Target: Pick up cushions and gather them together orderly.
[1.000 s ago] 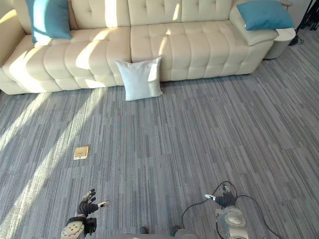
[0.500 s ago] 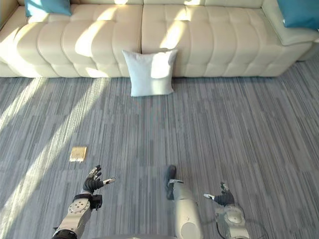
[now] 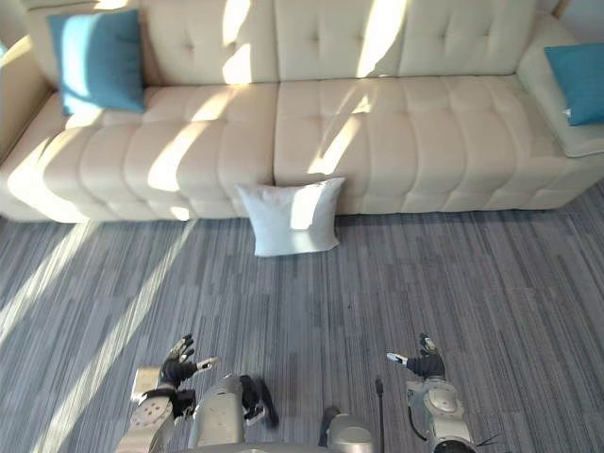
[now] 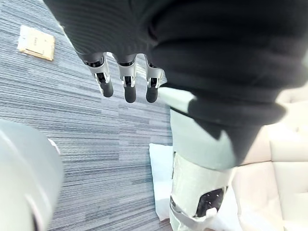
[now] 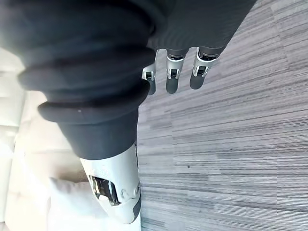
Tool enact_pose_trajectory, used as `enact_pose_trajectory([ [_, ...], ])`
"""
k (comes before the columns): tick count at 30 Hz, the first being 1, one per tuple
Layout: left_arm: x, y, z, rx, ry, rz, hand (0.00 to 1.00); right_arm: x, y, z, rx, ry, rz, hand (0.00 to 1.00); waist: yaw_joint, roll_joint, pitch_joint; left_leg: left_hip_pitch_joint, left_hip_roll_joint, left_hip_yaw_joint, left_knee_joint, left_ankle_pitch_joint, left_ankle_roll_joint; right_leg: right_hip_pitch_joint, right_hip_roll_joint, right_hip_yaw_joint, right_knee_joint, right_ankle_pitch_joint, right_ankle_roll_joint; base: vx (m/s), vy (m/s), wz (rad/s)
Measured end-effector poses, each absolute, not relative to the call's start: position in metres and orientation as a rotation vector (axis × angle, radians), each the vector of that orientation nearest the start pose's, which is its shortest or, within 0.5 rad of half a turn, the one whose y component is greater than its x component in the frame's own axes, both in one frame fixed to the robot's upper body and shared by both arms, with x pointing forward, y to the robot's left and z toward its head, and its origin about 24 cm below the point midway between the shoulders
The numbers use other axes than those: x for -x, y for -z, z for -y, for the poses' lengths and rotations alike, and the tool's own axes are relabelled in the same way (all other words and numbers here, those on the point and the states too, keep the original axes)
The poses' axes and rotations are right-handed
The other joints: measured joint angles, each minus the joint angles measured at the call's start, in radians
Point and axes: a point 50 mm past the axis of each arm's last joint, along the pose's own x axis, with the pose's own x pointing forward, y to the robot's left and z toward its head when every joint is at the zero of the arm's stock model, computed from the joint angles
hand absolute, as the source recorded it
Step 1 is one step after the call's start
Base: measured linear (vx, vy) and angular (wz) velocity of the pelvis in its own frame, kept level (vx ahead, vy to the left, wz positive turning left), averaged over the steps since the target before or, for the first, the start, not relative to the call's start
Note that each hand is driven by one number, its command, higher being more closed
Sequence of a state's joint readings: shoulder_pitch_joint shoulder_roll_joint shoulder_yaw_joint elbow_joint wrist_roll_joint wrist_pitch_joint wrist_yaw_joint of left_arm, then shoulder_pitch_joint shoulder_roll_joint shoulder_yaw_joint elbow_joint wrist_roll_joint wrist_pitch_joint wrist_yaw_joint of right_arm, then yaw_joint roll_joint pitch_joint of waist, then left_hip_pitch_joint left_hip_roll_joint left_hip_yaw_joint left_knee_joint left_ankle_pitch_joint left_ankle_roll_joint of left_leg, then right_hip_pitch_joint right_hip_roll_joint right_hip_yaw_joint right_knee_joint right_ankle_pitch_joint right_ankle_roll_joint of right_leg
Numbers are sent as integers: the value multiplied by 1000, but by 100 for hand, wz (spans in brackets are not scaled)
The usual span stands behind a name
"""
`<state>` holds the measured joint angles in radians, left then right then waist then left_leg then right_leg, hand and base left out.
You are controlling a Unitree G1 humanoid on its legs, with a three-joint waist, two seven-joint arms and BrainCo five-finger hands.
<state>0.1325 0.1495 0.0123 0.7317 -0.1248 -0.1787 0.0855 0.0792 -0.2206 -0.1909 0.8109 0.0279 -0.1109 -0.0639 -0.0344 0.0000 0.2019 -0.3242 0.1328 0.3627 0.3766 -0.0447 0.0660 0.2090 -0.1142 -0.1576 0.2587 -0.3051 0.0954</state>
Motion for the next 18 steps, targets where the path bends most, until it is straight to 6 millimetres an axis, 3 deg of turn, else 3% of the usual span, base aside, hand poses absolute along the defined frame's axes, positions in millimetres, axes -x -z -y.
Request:
enact_pose_trajectory([
  [1,-157,112,-210,-51,-213,-650,0,-141,115,262,138,349,-768,0,-11,-20,1,36,-39,2,10,-55,8,-117,-70,12,302,21,55,500,232,30],
  [2,-159,111,-211,-56,-210,-647,0,-139,117,258,130,343,-776,0,-11,-39,4,70,-66,4,10,-85,8,-199,-109,42,509,71,125,485,206,26],
  [3,-161,111,-212,-63,-206,-649,0,-139,118,255,126,337,-778,0,-13,-46,7,99,-79,3,12,-104,14,-242,-125,55,628,75,134,564,143,27],
  [4,-161,111,-212,-69,-203,-653,0,-141,119,252,133,323,-779,0,-17,-44,9,165,-89,2,11,-137,22,-303,-146,51,780,51,95,654,114,25],
  [5,-161,111,-212,-74,-202,-653,0,-143,119,249,145,302,-776,0,-19,-35,11,232,-89,2,-6,-147,24,-352,-144,28,816,28,51,632,80,21],
  [6,-162,110,-213,-77,-202,-650,0,-147,118,247,150,290,-765,0,-18,-28,15,264,-90,-5,-21,-147,24,-374,-136,10,800,17,29,478,18,22],
  [7,-166,108,-214,-80,-200,-639,0,-154,115,247,153,282,-747,0,-22,-6,22,321,-80,-23,-63,-146,23,-400,-104,-32,694,-12,-23,435,-27,35],
  [9,-170,106,-214,-80,-199,-627,0,-160,113,246,154,279,-731,0,-30,8,21,370,-65,-32,-103,-145,20,-453,-61,-58,476,-18,-38,421,-63,49],
  [11,-169,106,-217,-91,-202,-628,0,-157,113,248,156,282,-738,0,-32,-7,12,401,-71,-34,-114,-152,-44,-473,-28,-45,191,93,-44,377,-108,59],
  [12,-165,108,-221,-99,-205,-646,0,-148,116,251,162,290,-761,0,-36,-37,3,423,-96,-53,-99,-188,-99,-478,-28,-11,112,279,-114,532,-198,53],
  [13,-160,114,-215,-74,-212,-676,0,-142,119,257,172,308,-791,0,-33,-10,-5,432,-61,-68,-56,-204,-120,-476,-15,-36,174,237,-122,451,-166,36],
  [14,-157,116,-215,-73,-213,-686,0,-141,119,257,171,308,-796,0,-29,-13,-10,421,-46,-70,-13,-199,-132,-464,-13,-34,169,209,-117,487,-228,0],
  [16,-147,122,-207,-45,-209,-718,0,-141,117,263,182,320,-792,0,-24,15,-2,291,59,-75,295,-192,-202,-400,34,-34,125,174,-134,381,-201,-17],
  [17,-145,124,-203,-33,-201,-728,0,-140,117,264,174,332,-792,0,-19,28,-5,266,84,-76,358,-202,-208,-371,46,-33,109,167,-144,320,-145,-23],
  [18,-145,125,-200,-25,-195,-731,0,-139,118,265,170,337,-793,0,-16,23,-2,256,93,-75,370,-203,-206,-353,49,-33,101,163,-149,307,-97,-25],
])
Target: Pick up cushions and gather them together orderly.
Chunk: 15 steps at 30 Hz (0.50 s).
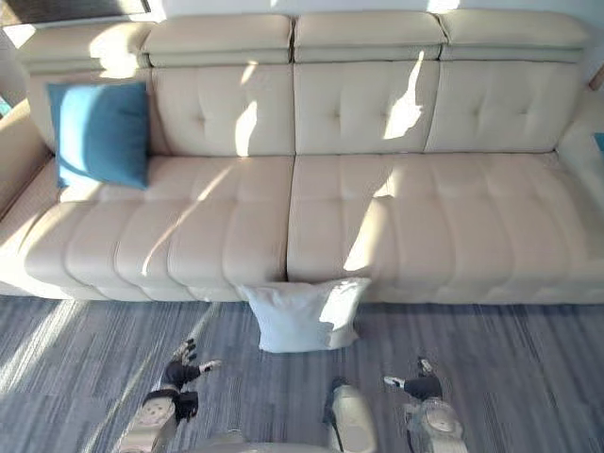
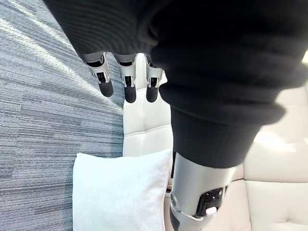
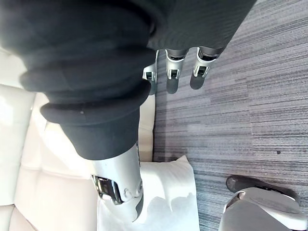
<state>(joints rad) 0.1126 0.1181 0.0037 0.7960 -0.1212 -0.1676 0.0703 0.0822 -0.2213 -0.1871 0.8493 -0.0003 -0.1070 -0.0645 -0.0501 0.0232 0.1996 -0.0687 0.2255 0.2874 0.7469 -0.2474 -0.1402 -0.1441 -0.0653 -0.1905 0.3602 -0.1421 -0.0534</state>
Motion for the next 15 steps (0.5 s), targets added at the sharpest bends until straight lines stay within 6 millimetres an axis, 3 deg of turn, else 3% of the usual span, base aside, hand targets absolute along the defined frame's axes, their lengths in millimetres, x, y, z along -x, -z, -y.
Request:
enact_pose_trajectory([
  [3,-147,124,-197,-14,-189,-723,0,-143,116,265,170,338,-782,0,12,-11,6,-49,-4,17,-100,-4,7,50,4,36,-40,-5,-5,262,-35,-42],
  [6,-143,125,-198,-13,-195,-733,0,-154,111,263,169,329,-748,0,14,3,3,-50,-19,17,-333,12,9,50,22,109,-43,-15,15,159,94,-72],
  [7,-143,125,-198,-13,-194,-733,0,-153,111,264,173,330,-747,0,14,13,4,-42,-17,18,-370,40,23,50,31,117,-38,-19,23,172,224,-68],
  [8,-145,124,-200,-20,-195,-726,0,-154,111,265,180,333,-748,0,16,33,9,-31,-18,15,-402,108,64,33,43,139,-5,-43,52,86,182,-51],
  [11,-160,116,-210,-54,-195,-684,0,-157,111,256,200,311,-737,0,9,-9,33,-56,-54,43,-394,94,83,-19,-11,145,59,-73,95,72,184,-15],
  [13,-174,109,-215,-74,-194,-644,0,-166,108,253,201,305,-714,0,9,-23,62,-109,-66,49,-347,92,87,-76,-36,141,109,-83,100,17,110,6],
  [15,-192,98,-222,-100,-206,-591,0,-184,98,252,203,313,-654,0,10,-20,116,-184,-50,50,-244,74,113,-134,-45,136,182,-106,103,-95,41,7],
])
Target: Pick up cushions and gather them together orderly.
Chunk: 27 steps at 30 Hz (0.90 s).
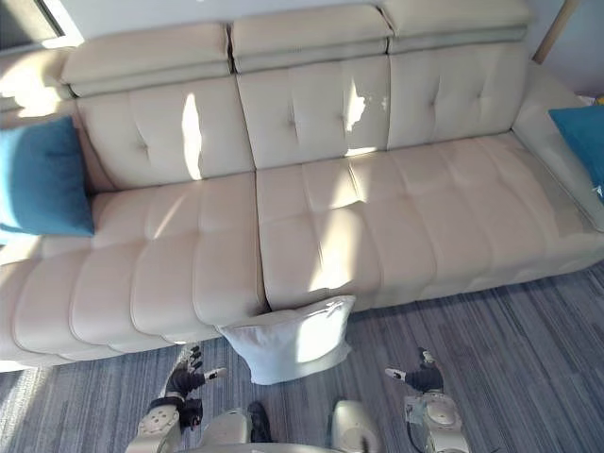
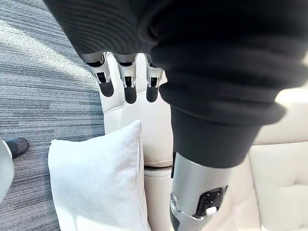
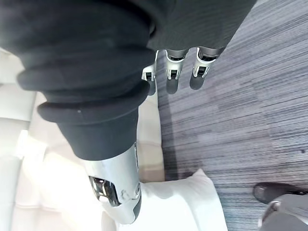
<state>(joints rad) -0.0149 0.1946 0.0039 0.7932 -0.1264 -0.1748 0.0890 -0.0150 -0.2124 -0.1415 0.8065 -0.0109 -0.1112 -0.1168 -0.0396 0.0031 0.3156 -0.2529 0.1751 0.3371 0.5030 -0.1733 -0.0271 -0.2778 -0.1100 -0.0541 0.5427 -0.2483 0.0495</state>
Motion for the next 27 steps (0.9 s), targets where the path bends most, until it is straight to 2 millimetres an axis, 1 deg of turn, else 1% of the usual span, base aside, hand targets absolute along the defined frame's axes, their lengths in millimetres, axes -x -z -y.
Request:
enact_pose_trajectory([
  [1,-203,91,-226,-108,-223,-557,0,-196,91,250,203,322,-611,0,1,2,13,-72,20,0,70,-19,3,-64,-1,-3,55,-17,-4,-181,13,8],
  [3,-221,78,-228,-106,-239,-492,0,-216,75,247,198,321,-524,0,2,11,42,-158,55,1,158,-88,13,-152,4,-16,145,-52,-6,-143,-12,11],
  [4,-235,67,-228,-96,-251,-444,0,-226,66,244,185,332,-473,0,3,4,61,-219,74,5,221,-107,20,-214,1,-14,212,-76,-10,-118,-26,8],
  [6,-252,53,-226,-69,-260,-382,0,-242,52,242,171,342,-402,0,18,-2,86,-292,98,6,297,-134,21,-294,2,-11,288,-97,-17,-163,-45,-7],
  [7,-269,39,-224,-40,-274,-324,0,-258,38,240,150,356,-340,0,25,-5,97,-391,113,-4,373,-149,31,-395,1,-4,366,-115,-22,-165,-46,-5],
  [8,-275,33,-224,-33,-278,-296,0,-266,31,238,143,358,-312,0,26,-4,99,-435,124,-8,402,-158,30,-438,2,-2,393,-120,-26,-174,-38,-2],
  [9,-287,21,-224,-17,-290,-248,0,-278,20,236,134,360,-270,0,26,-4,114,-494,135,-14,442,-164,33,-496,2,-2,432,-124,-30,-167,-39,-2],
  [10,-302,4,-223,21,-307,-187,0,-294,5,232,107,363,-211,0,25,-5,139,-569,146,-24,490,-166,39,-570,4,-1,479,-126,-35,-209,-47,-5],
  [11,-317,-15,-223,55,-322,-123,0,-312,-16,226,86,351,-140,0,26,-4,159,-648,163,-30,536,-168,47,-647,7,-2,522,-127,-36,-173,-44,-6],
  [12,-323,-24,-223,73,-330,-91,0,-320,-26,224,77,347,-106,0,26,-5,167,-687,170,-33,558,-170,51,-688,7,-1,544,-127,-36,-212,-53,-8],
  [13,-338,-49,-221,112,-335,-8,0,-338,-53,219,43,351,-18,0,26,-5,185,-781,181,-40,611,-172,60,-783,7,3,598,-128,-38,-142,-35,-6],
  [14,-344,-59,-220,122,-333,25,0,-344,-63,216,33,349,13,0,27,-5,192,-816,187,-41,630,-173,63,-819,7,3,616,-128,-38,-192,-54,-5],
  [15,-354,-78,-218,142,-336,84,0,-358,-89,211,21,341,86,0,28,-5,211,-881,196,-46,664,-176,67,-885,5,5,651,-128,-38,-110,-35,-2],
  [16,-358,-86,-216,153,-338,107,0,-363,-100,209,15,336,117,0,28,-3,215,-916,199,-49,680,-177,69,-919,4,5,667,-128,-38,-166,-63,-2],
  [17,-365,-105,-212,168,-326,165,0,-374,-126,202,9,319,190,0,31,-4,222,-995,208,-56,716,-177,75,-999,4,6,703,-127,-40,-95,-43,-1],
  [18,-369,-114,-209,173,-315,193,0,-378,-137,199,3,311,219,0,32,-4,228,-1021,209,-60,729,-178,76,-1025,4,6,717,-127,-40,-83,-41,1],
  [20,-378,-140,-198,198,-294,263,0,-388,-176,189,-26,293,318,0,41,-4,232,-1114,216,-66,768,-172,88,-1119,2,10,760,-126,-41,-49,-26,0],
  [21,-380,-146,-194,202,-287,280,0,-390,-184,187,-36,289,340,0,46,-4,232,-1132,220,-66,777,-172,91,-1138,2,10,768,-126,-41,-44,-26,-3],
  [22,-383,-158,-187,206,-275,316,0,-393,-200,183,-54,283,381,0,53,-4,232,-1164,227,-68,792,-170,94,-1166,3,8,783,-126,-41,-47,-29,1],
  [23,-385,-171,-181,202,-254,359,100,-394,-215,175,-63,265,424,100,53,-4,232,-1189,228,-76,801,-169,96,-1186,1,3,792,-126,-41,-37,-22,3],
  [25,-387,-184,-170,204,-232,394,100,-393,-231,169,-74,261,470,100,53,-4,232,-1208,227,-82,807,-166,101,-1201,-1,-1,800,-126,-41,-39,-19,5],
  [27,-388,-188,-162,211,-231,401,100,-394,-231,167,-93,277,466,100,54,-4,232,-1210,226,-83,807,-165,101,-1203,-2,-2,800,-126,-41,-39,-11,2],
])
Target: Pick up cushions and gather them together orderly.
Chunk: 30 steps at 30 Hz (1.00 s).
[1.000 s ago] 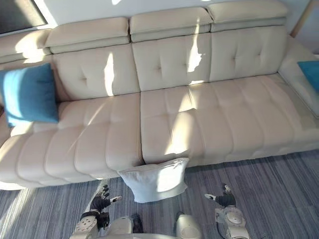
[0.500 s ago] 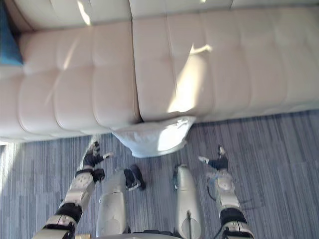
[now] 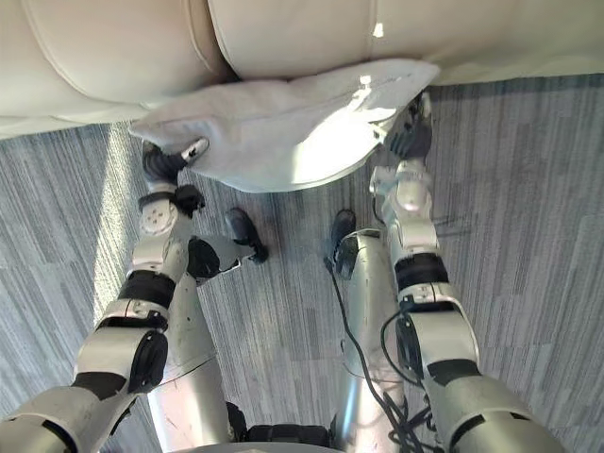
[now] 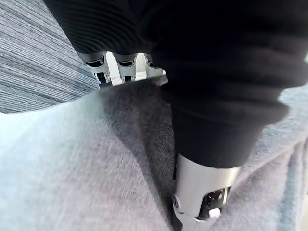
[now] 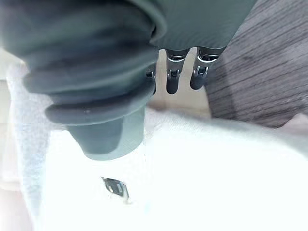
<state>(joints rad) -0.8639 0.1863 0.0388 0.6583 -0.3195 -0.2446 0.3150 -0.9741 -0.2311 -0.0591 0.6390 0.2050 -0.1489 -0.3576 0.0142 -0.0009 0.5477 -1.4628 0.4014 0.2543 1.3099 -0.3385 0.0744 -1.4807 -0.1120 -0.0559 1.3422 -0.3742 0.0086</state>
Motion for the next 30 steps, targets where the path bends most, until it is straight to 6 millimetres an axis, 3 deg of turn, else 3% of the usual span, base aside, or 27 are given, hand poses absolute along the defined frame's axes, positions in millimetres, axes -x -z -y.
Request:
enact_pose_trajectory([
  [5,-385,-191,-149,230,-262,413,100,-393,-231,152,-109,265,466,100,-2,0,0,0,-2,0,-7,3,-1,0,-2,-3,-2,1,-2,-19,-9,2],
  [9,-380,-201,-149,244,-283,460,100,-390,-235,149,-119,256,493,100,-9,0,-1,4,-4,-5,-12,13,-1,6,-3,-8,-3,2,-3,0,0,0],
  [11,-373,-196,-149,239,-284,472,100,-385,-230,143,-133,235,501,100,-24,0,-2,45,-4,-9,-28,15,-4,55,-2,-18,-21,2,-3,0,0,0],
  [16,-350,-166,-147,244,-278,450,100,-352,-198,136,-186,206,529,100,-30,0,-22,311,-23,8,-161,19,-36,331,6,-36,-168,10,-16,6,-33,2],
  [17,-340,-158,-146,247,-271,451,100,-339,-189,135,-200,196,549,100,-30,-1,-71,358,-30,19,-207,23,-46,377,4,-43,-217,15,-16,40,-46,0],
  [19,-327,-151,-142,244,-252,462,100,-324,-181,135,-227,195,569,100,-30,-1,-83,464,-39,28,-262,27,-53,487,2,-54,-276,18,-14,97,-41,10],
  [20,-311,-133,-140,239,-239,435,100,-307,-162,137,-237,200,549,100,-29,-2,-181,511,-48,36,-321,32,-62,542,1,-67,-342,18,-5,127,-30,15],
  [23,-290,-118,-139,230,-236,425,100,-281,-149,141,-222,189,561,100,-28,-2,-195,697,-72,55,-423,47,-71,734,-5,-86,-455,36,3,202,3,12],
  [25,-270,-100,-144,215,-253,385,100,-262,-136,139,-200,149,536,100,-29,-6,-260,823,-92,79,-510,49,-75,863,-8,-93,-553,45,18,228,38,5],
  [27,-258,-86,-148,180,-246,348,100,-250,-122,139,-166,123,503,100,-29,-10,-303,920,-123,90,-596,57,-83,968,-12,-102,-652,61,39,289,85,10],
  [30,-248,-71,-152,131,-238,296,100,-251,-109,140,-117,98,449,100,-34,-17,-327,991,-163,97,-686,79,-80,1043,-24,-105,-742,86,53,207,67,10],
])
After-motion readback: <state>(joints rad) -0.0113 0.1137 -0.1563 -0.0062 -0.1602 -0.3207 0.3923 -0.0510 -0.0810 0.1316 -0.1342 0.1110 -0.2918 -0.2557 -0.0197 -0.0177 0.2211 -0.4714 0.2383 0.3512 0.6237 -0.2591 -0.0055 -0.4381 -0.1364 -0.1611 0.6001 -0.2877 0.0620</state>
